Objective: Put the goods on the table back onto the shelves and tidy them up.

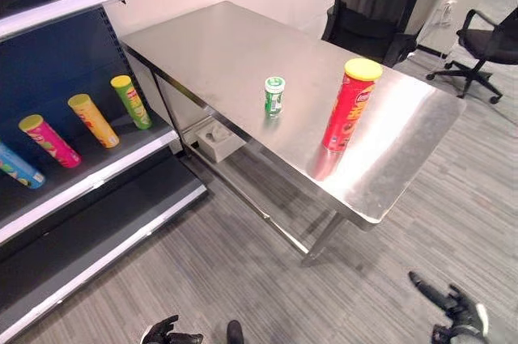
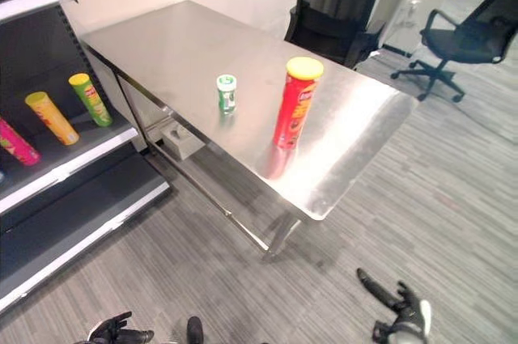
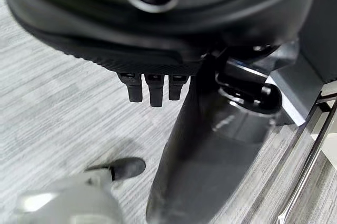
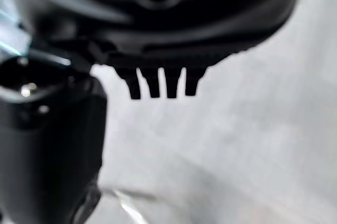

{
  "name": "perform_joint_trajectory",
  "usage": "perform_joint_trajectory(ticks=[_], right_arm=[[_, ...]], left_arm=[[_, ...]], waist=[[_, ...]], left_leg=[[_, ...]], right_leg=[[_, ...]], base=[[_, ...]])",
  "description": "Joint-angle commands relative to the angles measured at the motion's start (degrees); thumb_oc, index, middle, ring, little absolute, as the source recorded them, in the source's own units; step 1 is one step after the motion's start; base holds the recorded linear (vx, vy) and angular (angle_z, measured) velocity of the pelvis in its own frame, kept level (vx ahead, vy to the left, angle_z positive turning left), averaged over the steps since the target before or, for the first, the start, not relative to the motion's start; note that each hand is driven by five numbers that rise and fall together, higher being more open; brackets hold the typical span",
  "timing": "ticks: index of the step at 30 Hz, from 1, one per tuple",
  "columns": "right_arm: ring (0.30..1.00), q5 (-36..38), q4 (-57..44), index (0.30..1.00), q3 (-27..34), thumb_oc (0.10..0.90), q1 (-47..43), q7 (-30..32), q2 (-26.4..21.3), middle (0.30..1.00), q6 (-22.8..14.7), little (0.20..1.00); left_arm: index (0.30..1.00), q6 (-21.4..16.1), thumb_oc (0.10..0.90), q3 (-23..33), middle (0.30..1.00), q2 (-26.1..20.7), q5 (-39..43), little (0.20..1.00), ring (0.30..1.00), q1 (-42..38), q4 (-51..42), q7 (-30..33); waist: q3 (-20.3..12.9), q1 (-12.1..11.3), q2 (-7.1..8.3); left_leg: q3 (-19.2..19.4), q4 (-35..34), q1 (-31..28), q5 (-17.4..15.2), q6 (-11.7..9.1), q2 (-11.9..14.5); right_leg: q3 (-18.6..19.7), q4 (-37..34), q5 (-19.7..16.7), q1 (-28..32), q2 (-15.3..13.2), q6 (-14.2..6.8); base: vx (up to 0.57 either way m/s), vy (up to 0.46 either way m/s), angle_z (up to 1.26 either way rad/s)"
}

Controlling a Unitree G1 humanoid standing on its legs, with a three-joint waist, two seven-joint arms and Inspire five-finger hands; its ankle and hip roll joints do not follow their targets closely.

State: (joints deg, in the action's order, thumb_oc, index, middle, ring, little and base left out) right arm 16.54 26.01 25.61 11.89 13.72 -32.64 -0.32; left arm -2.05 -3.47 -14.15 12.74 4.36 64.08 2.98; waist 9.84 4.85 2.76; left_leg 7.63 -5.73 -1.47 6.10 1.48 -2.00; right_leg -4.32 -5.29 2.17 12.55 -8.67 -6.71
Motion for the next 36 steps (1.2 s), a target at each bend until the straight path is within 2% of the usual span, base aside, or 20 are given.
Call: perform_joint_trajectory(ticks=[1,5,8,14,15,17,18,20,22,24,27,36], right_arm=[[0.9,-1.5,-0.4,0.9,3.0,0.8,-5.4,3.4,-9.6,0.9,-7.5,0.9],[0.9,2.6,-12.7,0.9,6.2,0.8,-10.2,0.2,-18.4,0.9,-12.7,0.9],[0.9,5.6,-14.7,0.9,5.0,0.8,-14.4,-1.6,-22.3,0.9,-14.5,0.9],[0.9,7.3,-15.6,0.9,-1.5,0.8,-23.0,-2.7,-27.3,0.9,-15.2,0.9],[0.9,6.6,-16.4,0.9,-2.2,0.8,-23.8,-2.9,-28.2,0.9,-15.2,0.9],[0.9,5.8,-15.7,0.9,-4.3,0.8,-26.6,-1.3,-30.5,0.9,-15.4,0.9],[0.9,5.2,-16.5,0.9,-4.7,0.8,-26.6,-2.6,-31.1,0.9,-14.8,0.9],[0.9,6.3,-18.8,0.9,-3.6,0.8,-25.7,-3.4,-30.0,0.9,-14.5,0.9],[0.9,8.0,-19.2,0.9,-3.7,0.8,-25.9,-4.2,-29.9,0.9,-15.0,0.9],[0.9,8.7,-19.7,0.9,-3.9,0.8,-26.1,-5.0,-30.1,0.9,-15.0,0.9],[0.9,8.8,-20.3,0.9,-6.1,0.8,-26.3,-7.0,-32.2,0.9,-14.0,0.9],[0.9,12.8,-19.7,0.9,-14.2,0.8,-30.8,-11.2,-34.4,0.9,-13.3,0.9]], left_arm=[[0.9,-1.2,0.8,0.4,0.9,-1.1,-3.0,0.9,0.9,-2.6,0.3,-0.1],[0.9,-1.7,0.8,0.2,0.9,-2.8,-3.2,0.9,0.9,-1.7,-1.6,-1.5],[0.9,-2.1,0.8,0.0,0.9,-3.9,-3.0,0.9,0.9,-1.0,-2.7,-2.2],[0.9,-2.3,0.8,-1.1,0.9,-5.0,-1.4,0.9,0.9,0.2,-6.1,-2.8],[0.9,-2.5,0.8,-1.1,0.9,-5.3,-1.3,0.9,0.9,0.1,-6.5,-2.7],[0.9,-2.1,0.8,-2.0,0.9,-5.9,-1.2,0.9,0.9,-0.8,-6.2,-2.4],[0.9,-2.3,0.8,-1.4,0.9,-5.9,-1.3,0.9,0.9,-0.5,-6.7,-2.3],[0.9,-2.3,0.8,-0.4,0.9,-5.6,-1.1,0.9,0.9,0.0,-6.3,-2.5],[0.9,-2.5,0.8,-0.4,0.9,-5.2,-1.3,0.9,0.9,0.4,-5.9,-2.6],[0.9,-2.5,0.8,-0.6,0.9,-4.9,-1.4,0.9,0.9,0.7,-5.8,-2.8],[0.9,-2.2,0.8,-1.6,0.9,-3.6,-2.1,0.9,0.9,1.3,-4.8,-3.4],[0.9,-2.2,0.8,-2.3,0.9,-2.8,-1.9,0.9,0.9,2.1,-3.8,-3.5]], waist=[[-0.3,-1.5,-1.57],[-0.6,-2.2,-0.67],[-0.8,-3.3,-0.15],[1.7,-4.9,-0.47],[1.8,-5.2,-0.37],[2.1,-4.7,0.43],[1.9,-4.3,0.73],[0.8,-4.4,1.88],[-0.3,-4.7,2.19],[-0.6,-4.7,2.21],[-2.2,-5.4,2.5],[-3.0,-6.5,2.17]], left_leg=[[0.8,0.9,-2.7,-6.9,-3.0,3.1],[1.4,0.8,-2.5,-7.6,-2.5,2.4],[1.5,0.7,-2.6,-8.1,-2.1,2.1],[2.0,0.7,-3.4,-8.5,-1.4,2.3],[1.7,0.7,-3.9,-8.9,-1.9,2.6],[0.2,0.7,-4.2,-9.2,-2.8,2.8],[-0.3,0.7,-4.3,-9.0,-3.0,2.8],[-0.7,0.7,-4.7,-9.1,-3.3,2.8],[-0.9,0.7,-5.1,-9.1,-4.0,3.4],[-1.2,0.7,-5.3,-9.2,-4.3,3.8],[-2.2,0.7,-6.0,-9.1,-5.9,6.1],[-2.7,0.7,-6.4,-8.3,-7.3,7.9]], right_leg=[[0.8,1.7,-2.8,-6.5,-0.4,-3.9],[1.5,2.7,-3.7,-8.1,-1.2,-4.9],[1.5,4.1,-4.2,-9.3,-1.8,-5.5],[0.0,19.7,-5.8,-16.9,-2.3,-6.0],[-1.1,17.9,-5.6,-17.9,-3.4,-5.8],[0.2,9.5,-6.6,-18.6,-3.5,-5.5],[0.6,6.4,-6.8,-17.5,-3.6,-6.0],[0.3,4.4,-8.5,-15.7,-3.6,-6.2],[-0.6,2.1,-9.3,-13.8,-3.2,-6.2],[-1.4,1.2,-9.3,-12.7,-2.9,-6.0],[-3.5,0.3,-7.8,-9.8,-1.8,-5.2],[-5.3,0.3,-5.5,-7.7,-0.4,-3.9]], base=[[0.0,0.099,-0.09],[-0.01,0.091,-0.12],[-0.01,0.063,-0.21],[-0.05,0.042,-0.1],[0.05,-0.124,0.07],[0.09,-0.176,0.22],[0.08,-0.134,0.3],[0.11,-0.159,0.48],[0.12,-0.162,0.7],[0.08,-0.125,0.59],[0.11,-0.2,0.37],[0.02,-0.067,-0.02]])
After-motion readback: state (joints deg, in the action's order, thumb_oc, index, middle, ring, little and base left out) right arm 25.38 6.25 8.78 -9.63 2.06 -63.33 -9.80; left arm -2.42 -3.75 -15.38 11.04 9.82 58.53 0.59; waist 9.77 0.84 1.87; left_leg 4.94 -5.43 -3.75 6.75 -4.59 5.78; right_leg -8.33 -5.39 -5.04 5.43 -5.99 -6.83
